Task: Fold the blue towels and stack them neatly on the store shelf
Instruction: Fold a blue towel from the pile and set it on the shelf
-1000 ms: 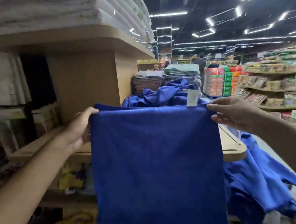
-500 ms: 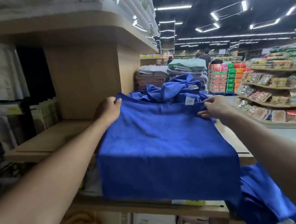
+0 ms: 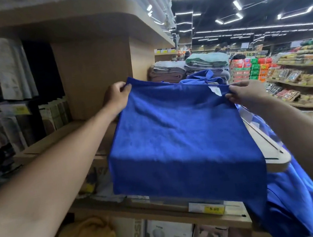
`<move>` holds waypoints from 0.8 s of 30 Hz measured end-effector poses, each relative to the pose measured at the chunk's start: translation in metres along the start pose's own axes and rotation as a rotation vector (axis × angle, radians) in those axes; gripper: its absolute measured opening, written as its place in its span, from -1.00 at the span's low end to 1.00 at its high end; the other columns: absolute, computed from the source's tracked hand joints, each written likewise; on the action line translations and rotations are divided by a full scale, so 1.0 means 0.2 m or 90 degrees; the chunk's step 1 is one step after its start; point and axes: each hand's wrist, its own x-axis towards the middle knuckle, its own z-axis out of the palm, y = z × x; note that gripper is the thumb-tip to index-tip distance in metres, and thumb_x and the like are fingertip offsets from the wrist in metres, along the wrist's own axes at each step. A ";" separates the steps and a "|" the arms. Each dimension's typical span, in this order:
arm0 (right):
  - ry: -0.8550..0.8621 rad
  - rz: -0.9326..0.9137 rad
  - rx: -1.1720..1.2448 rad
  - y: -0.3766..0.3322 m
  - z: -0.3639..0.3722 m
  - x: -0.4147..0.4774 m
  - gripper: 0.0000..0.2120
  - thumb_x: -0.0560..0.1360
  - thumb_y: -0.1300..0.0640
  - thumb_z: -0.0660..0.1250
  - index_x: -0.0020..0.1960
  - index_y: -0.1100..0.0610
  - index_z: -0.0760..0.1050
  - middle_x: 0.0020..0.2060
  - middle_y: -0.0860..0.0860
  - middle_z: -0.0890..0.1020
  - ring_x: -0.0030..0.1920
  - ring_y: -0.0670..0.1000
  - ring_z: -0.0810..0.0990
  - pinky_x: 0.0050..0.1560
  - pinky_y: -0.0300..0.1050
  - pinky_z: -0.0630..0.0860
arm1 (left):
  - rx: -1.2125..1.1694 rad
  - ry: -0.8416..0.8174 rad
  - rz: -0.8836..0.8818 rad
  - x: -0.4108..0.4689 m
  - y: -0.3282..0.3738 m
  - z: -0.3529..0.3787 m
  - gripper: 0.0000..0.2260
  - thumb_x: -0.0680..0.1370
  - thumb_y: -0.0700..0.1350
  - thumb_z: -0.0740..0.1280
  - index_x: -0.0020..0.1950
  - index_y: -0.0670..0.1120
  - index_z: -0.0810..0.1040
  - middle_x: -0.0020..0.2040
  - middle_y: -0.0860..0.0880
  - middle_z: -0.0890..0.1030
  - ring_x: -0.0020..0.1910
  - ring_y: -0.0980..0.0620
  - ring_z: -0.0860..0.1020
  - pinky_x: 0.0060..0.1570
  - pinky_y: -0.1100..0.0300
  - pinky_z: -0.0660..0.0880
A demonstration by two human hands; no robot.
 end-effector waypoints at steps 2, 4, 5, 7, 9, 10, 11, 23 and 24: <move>-0.002 -0.001 0.022 -0.07 0.01 0.04 -0.89 0.65 0.26 0.29 -0.05 0.16 0.52 -0.24 0.10 0.59 -0.50 -0.15 0.63 -0.42 -0.34 0.57 | -0.032 0.011 -0.034 0.07 0.06 0.00 -0.75 0.61 -0.03 0.31 -0.25 -0.08 0.50 -0.32 -0.04 0.42 -0.29 0.06 0.37 -0.26 0.12 0.24; -0.005 -0.006 0.017 -0.11 0.02 0.08 -0.83 0.65 0.26 0.29 -0.11 0.11 0.50 -0.24 0.08 0.59 -0.50 -0.16 0.63 -0.43 -0.34 0.56 | -0.056 0.019 -0.080 0.13 0.09 0.02 -0.79 0.61 -0.06 0.35 -0.22 -0.06 0.54 -0.29 -0.02 0.50 -0.25 0.04 0.44 -0.26 0.17 0.31; -0.006 -0.007 0.011 -0.13 0.02 0.10 -0.83 0.65 0.26 0.29 -0.12 0.10 0.50 -0.24 0.07 0.59 -0.49 -0.16 0.64 -0.43 -0.35 0.56 | -0.067 0.019 -0.093 0.16 0.11 0.02 -0.82 0.61 -0.08 0.36 -0.20 -0.05 0.56 -0.27 -0.02 0.53 -0.20 0.04 0.47 -0.27 0.19 0.34; 0.001 -0.004 0.012 -0.14 0.02 0.13 -0.85 0.64 0.26 0.30 -0.10 0.12 0.51 -0.22 0.08 0.60 -0.48 -0.15 0.65 -0.42 -0.35 0.56 | -0.091 0.020 -0.109 0.20 0.14 0.04 -0.87 0.60 -0.10 0.38 -0.13 -0.07 0.58 -0.21 -0.03 0.58 -0.14 0.04 0.50 -0.28 0.24 0.39; 0.012 -0.002 0.019 -0.14 0.02 0.16 -0.91 0.63 0.26 0.32 -0.05 0.15 0.52 -0.20 0.08 0.61 -0.46 -0.14 0.67 -0.41 -0.34 0.57 | -0.116 0.024 -0.124 0.21 0.16 0.05 -0.93 0.60 -0.11 0.38 0.00 -0.10 0.59 -0.08 -0.07 0.60 -0.09 0.05 0.52 -0.25 0.30 0.42; 0.014 -0.002 0.021 -0.14 0.02 0.17 -0.94 0.62 0.26 0.32 -0.03 0.16 0.52 -0.19 0.08 0.62 -0.45 -0.13 0.67 -0.39 -0.33 0.58 | -0.125 0.025 -0.131 0.21 0.17 0.06 -0.91 0.61 -0.11 0.38 0.05 -0.11 0.60 -0.04 -0.08 0.60 -0.10 0.06 0.52 -0.28 0.34 0.42; 0.015 -0.002 0.023 -0.13 0.02 0.18 -0.94 0.62 0.27 0.32 -0.02 0.17 0.53 -0.18 0.09 0.61 -0.44 -0.13 0.68 -0.37 -0.32 0.60 | -0.132 0.022 -0.136 0.21 0.17 0.06 -0.88 0.61 -0.11 0.38 0.10 -0.13 0.60 -0.02 -0.08 0.59 -0.14 0.08 0.52 -0.34 0.38 0.40; -0.062 -0.041 -0.060 -0.06 -0.11 -0.07 -0.88 0.64 0.23 0.31 0.13 0.21 0.58 -0.17 0.09 0.63 -0.39 -0.14 0.65 -0.34 -0.28 0.60 | -0.165 -0.103 -0.131 -0.02 0.10 -0.11 -0.97 0.59 -0.05 0.40 -0.02 0.02 0.62 -0.13 0.06 0.69 -0.14 0.08 0.61 -0.30 0.18 0.43; -0.068 -0.067 -0.085 -0.09 -0.15 -0.11 -0.89 0.64 0.21 0.32 0.12 0.17 0.61 -0.18 0.05 0.65 -0.38 -0.15 0.64 -0.34 -0.27 0.57 | -0.184 -0.110 -0.119 -0.05 0.13 -0.16 -0.97 0.59 -0.04 0.41 -0.03 0.04 0.63 -0.15 0.09 0.70 -0.15 0.10 0.62 -0.27 0.19 0.45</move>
